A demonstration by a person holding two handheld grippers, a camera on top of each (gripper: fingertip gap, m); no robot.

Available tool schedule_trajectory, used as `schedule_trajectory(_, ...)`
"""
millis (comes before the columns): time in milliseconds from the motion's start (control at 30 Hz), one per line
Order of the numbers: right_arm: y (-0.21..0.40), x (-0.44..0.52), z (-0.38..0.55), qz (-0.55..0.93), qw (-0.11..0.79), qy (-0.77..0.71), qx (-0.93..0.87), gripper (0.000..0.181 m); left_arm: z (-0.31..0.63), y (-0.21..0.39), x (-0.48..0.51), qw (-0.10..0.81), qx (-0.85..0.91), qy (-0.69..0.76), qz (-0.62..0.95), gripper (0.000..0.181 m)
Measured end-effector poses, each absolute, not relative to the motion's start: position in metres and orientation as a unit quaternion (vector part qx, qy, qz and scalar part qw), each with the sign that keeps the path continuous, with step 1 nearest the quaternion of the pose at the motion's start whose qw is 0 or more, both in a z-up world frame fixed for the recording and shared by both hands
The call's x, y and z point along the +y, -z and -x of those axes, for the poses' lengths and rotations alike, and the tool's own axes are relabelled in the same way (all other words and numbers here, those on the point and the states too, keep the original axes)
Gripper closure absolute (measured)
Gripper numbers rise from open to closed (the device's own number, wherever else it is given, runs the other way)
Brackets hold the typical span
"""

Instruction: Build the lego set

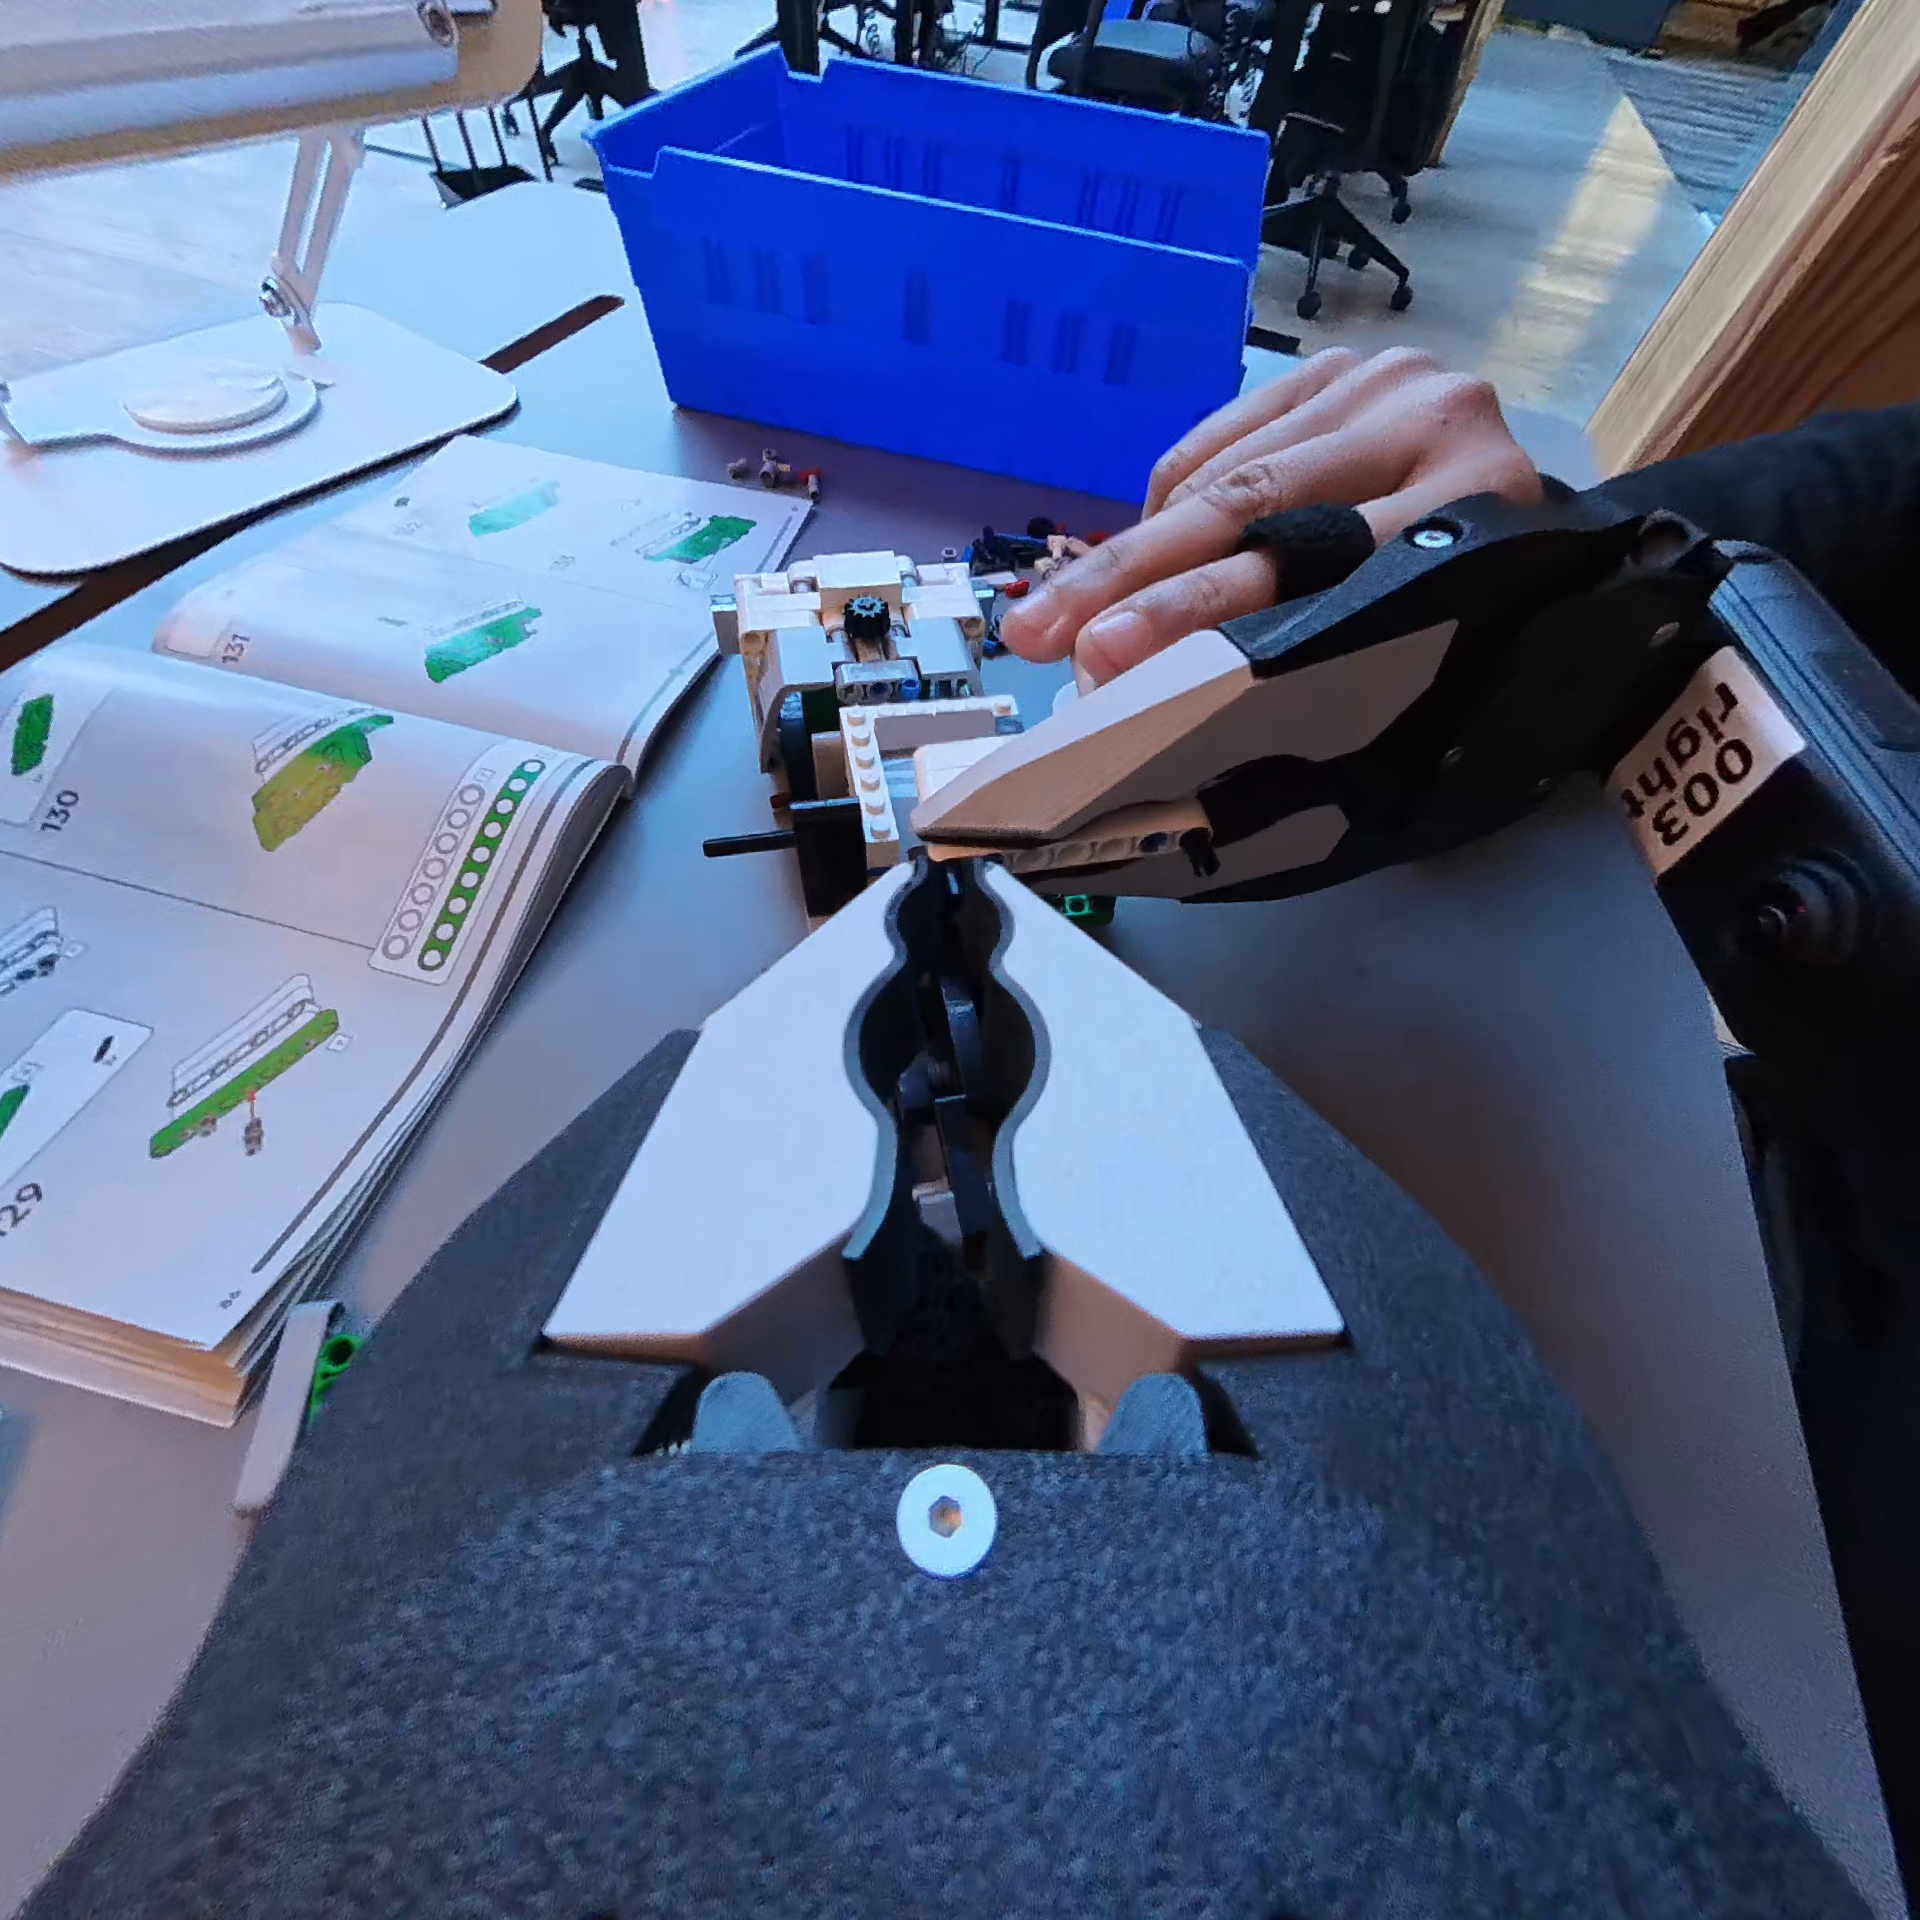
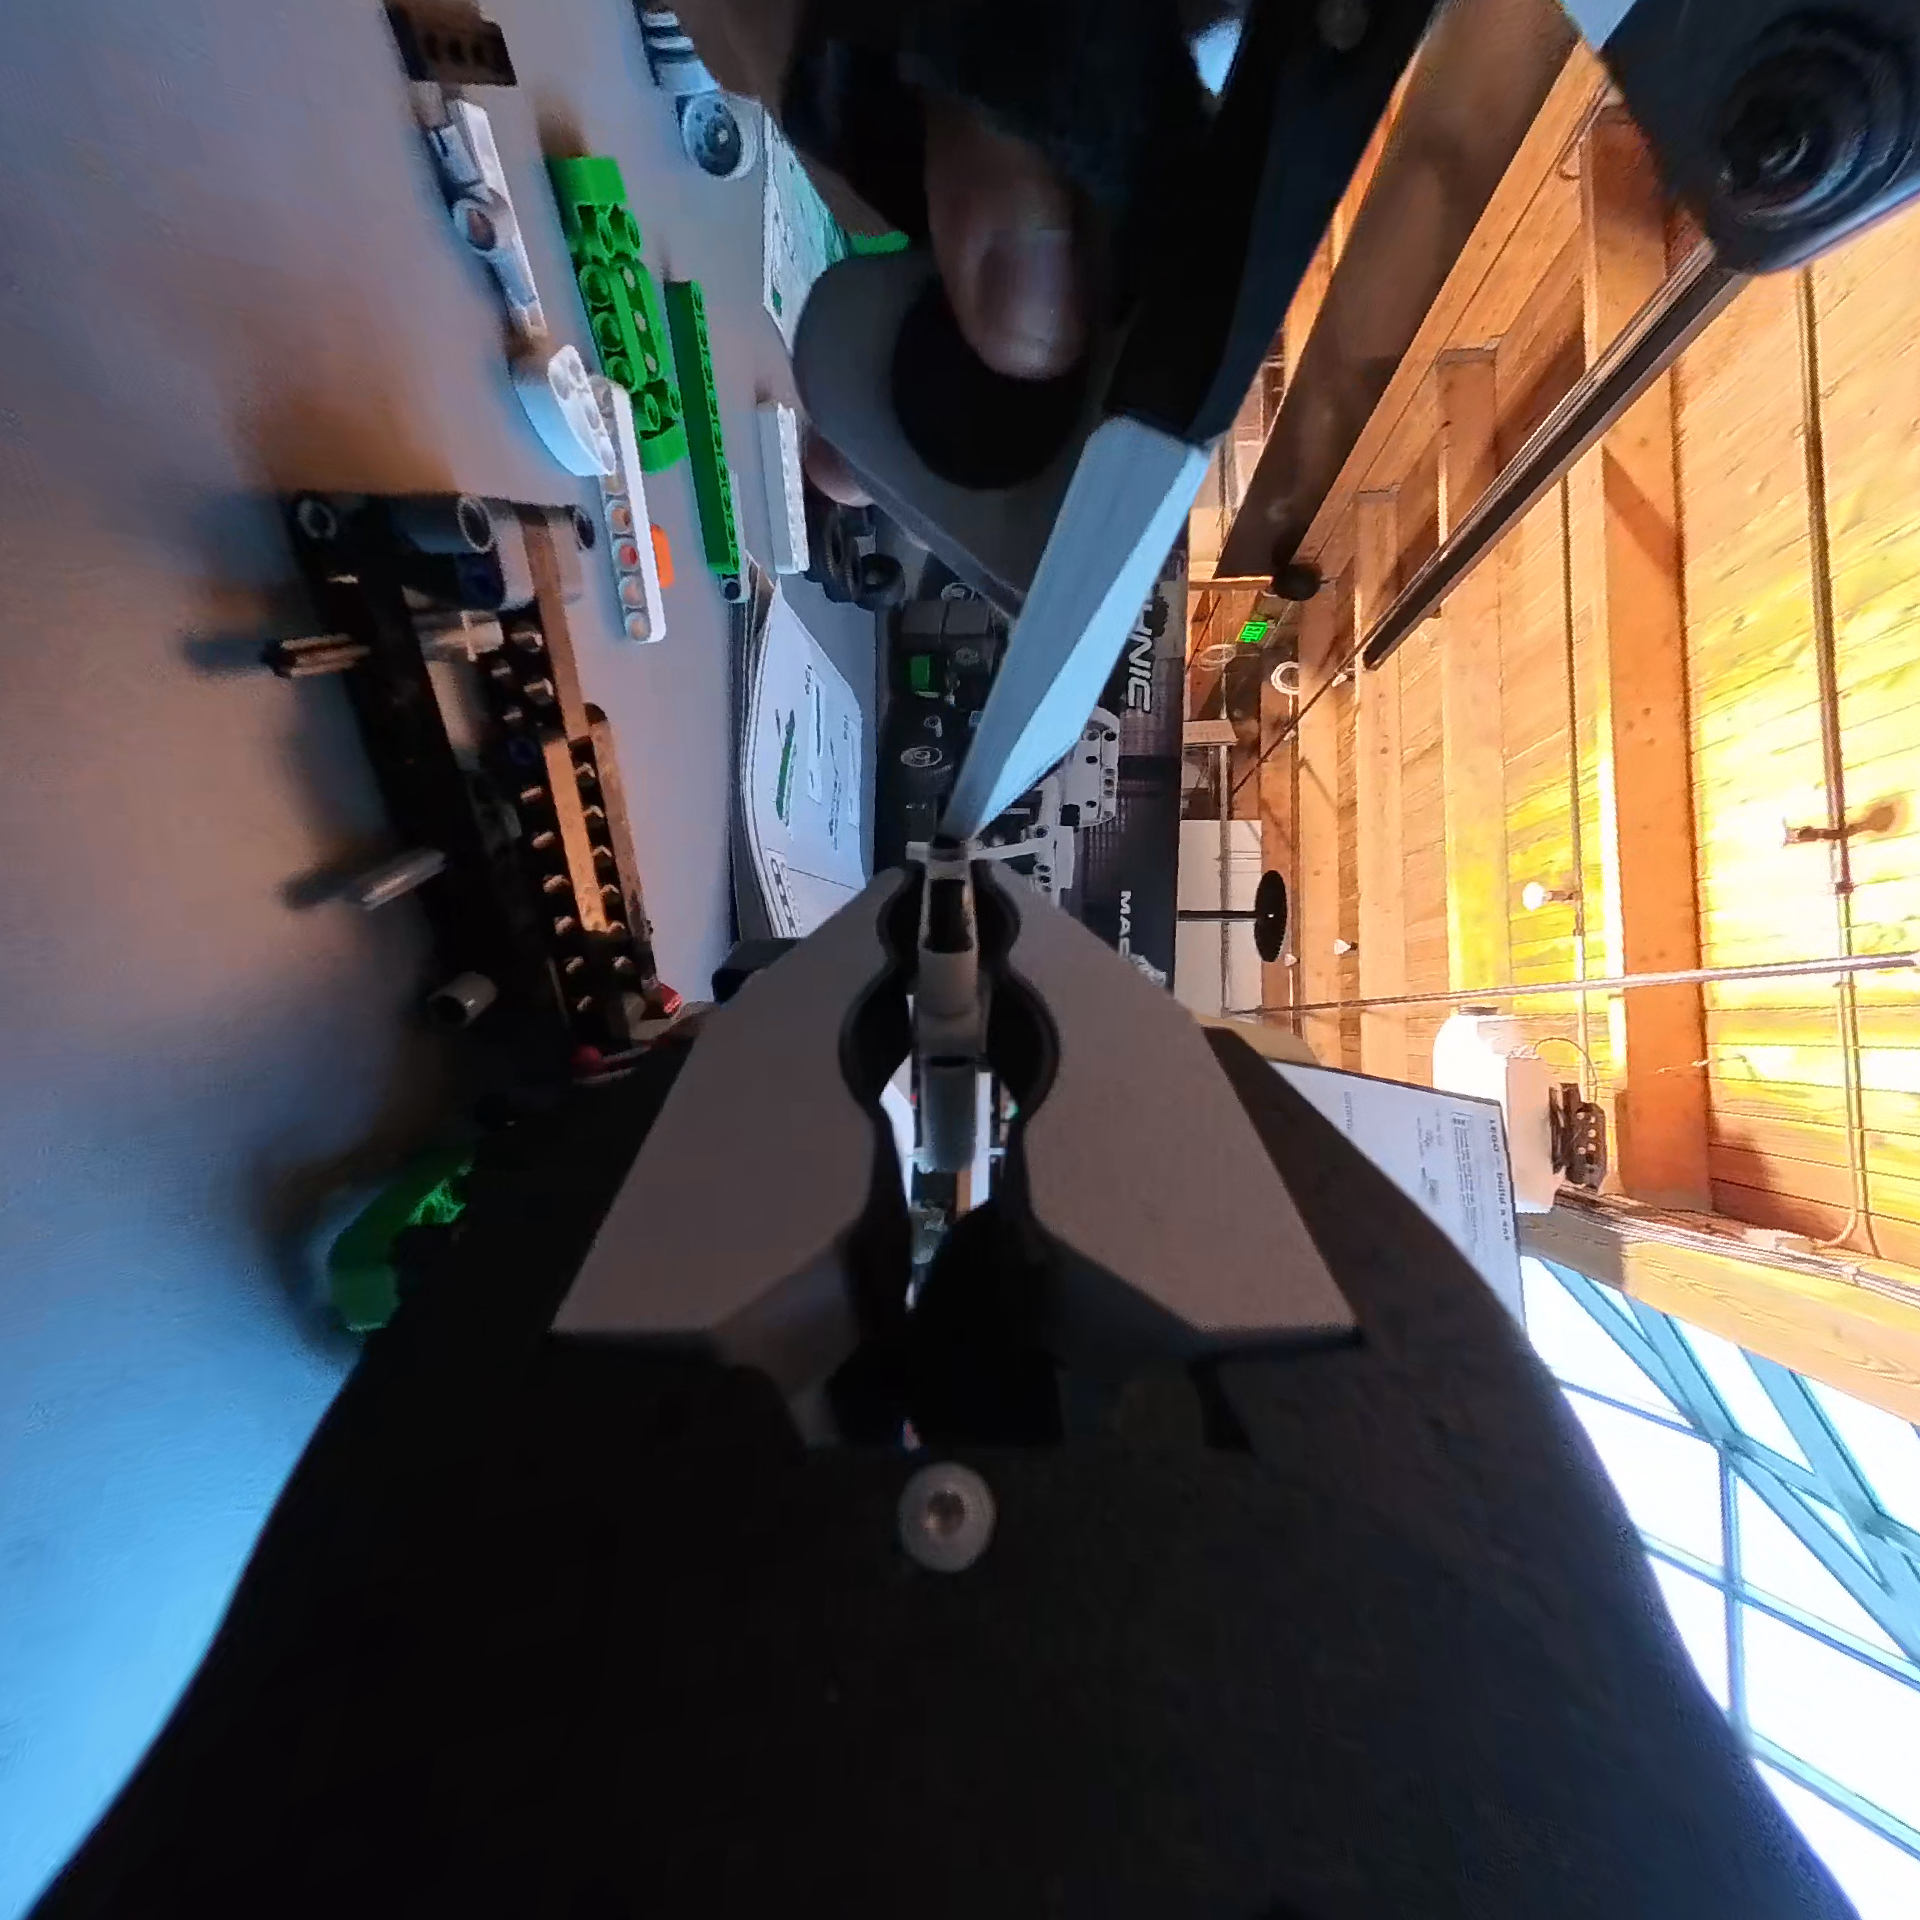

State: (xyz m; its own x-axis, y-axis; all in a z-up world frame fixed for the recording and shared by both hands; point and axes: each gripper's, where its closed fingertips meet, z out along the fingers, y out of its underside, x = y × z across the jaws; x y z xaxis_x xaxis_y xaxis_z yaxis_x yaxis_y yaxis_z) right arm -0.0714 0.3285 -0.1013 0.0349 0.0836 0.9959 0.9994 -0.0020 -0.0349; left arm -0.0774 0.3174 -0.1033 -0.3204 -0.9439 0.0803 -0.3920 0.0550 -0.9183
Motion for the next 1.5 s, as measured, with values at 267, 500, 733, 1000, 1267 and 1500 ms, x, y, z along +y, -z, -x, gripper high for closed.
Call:
schedule_trajectory(267, 0.095, 0.327, 0.062, 0.528, 0.486, 0.482, -0.503, 0.175, 0.078, 0.097, 0.314, 0.328, 0.672, 0.467, 0.472, 0.181)
schedule_trajectory(500, 0.093, 0.326, 0.065, 0.519, 0.487, 0.487, -0.506, 0.175, 0.077, 0.094, 0.317, 0.341, 0.667, 0.463, 0.474, 0.181)
schedule_trajectory(733, 0.092, 0.327, 0.066, 0.520, 0.487, 0.486, -0.506, 0.175, 0.077, 0.094, 0.314, 0.322, 0.660, 0.480, 0.480, 0.173)
schedule_trajectory(1000, 0.086, 0.323, 0.072, 0.510, 0.510, 0.475, -0.504, 0.175, 0.079, 0.092, 0.310, 0.331, 0.664, 0.471, 0.478, 0.179)
schedule_trajectory(1267, 0.079, 0.314, 0.078, 0.545, 0.534, 0.428, -0.485, 0.167, 0.085, 0.085, 0.306, 0.342, 0.644, 0.441, 0.522, 0.179)
schedule_trajectory(1500, 0.093, 0.239, 0.056, 0.682, 0.529, 0.325, -0.386, 0.144, 0.112, 0.115, 0.280, 0.367, 0.600, 0.351, 0.618, 0.178)
